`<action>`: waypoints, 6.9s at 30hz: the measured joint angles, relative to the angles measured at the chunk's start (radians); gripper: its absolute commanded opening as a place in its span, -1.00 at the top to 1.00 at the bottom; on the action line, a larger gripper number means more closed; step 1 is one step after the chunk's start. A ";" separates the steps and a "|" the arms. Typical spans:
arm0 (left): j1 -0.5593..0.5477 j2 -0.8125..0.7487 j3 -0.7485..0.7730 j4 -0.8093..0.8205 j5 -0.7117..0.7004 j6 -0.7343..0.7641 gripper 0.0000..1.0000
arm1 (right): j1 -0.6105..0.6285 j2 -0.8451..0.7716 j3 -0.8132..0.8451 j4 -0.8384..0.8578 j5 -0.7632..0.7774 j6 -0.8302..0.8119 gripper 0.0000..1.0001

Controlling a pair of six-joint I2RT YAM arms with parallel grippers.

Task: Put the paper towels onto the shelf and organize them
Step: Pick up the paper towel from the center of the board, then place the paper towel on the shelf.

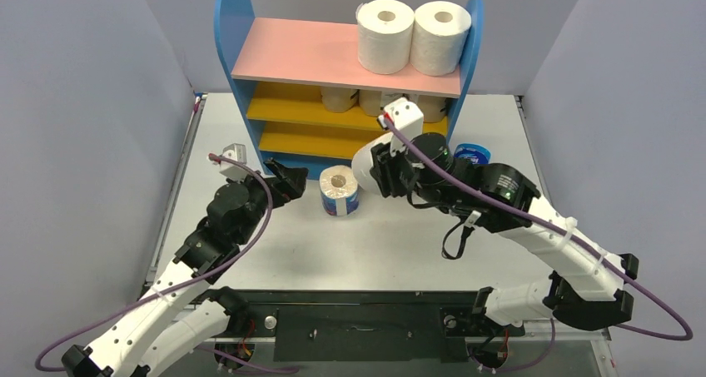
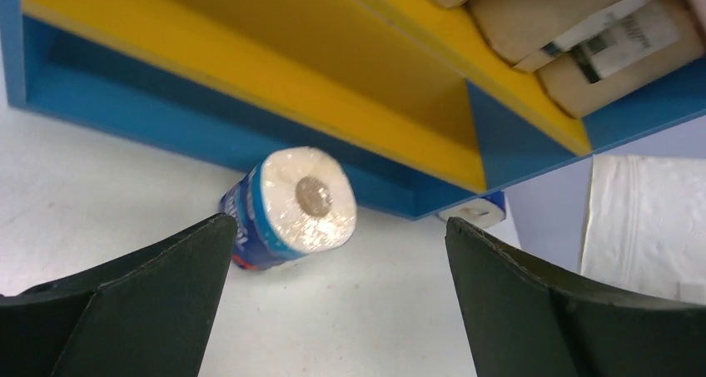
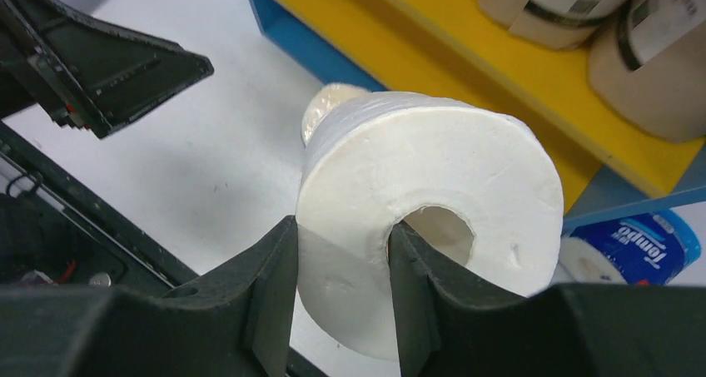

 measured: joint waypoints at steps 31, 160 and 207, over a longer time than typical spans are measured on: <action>0.000 0.022 0.090 0.617 0.464 0.840 -0.93 | 0.048 0.372 0.661 -0.005 0.059 -0.262 0.46; 0.026 0.645 0.340 1.155 0.319 1.136 -0.93 | -0.105 -0.043 -0.009 0.695 0.086 -0.146 -0.26; 0.209 0.596 0.711 0.349 0.340 0.461 -0.93 | -0.084 -0.645 -1.041 0.605 0.246 0.166 -0.18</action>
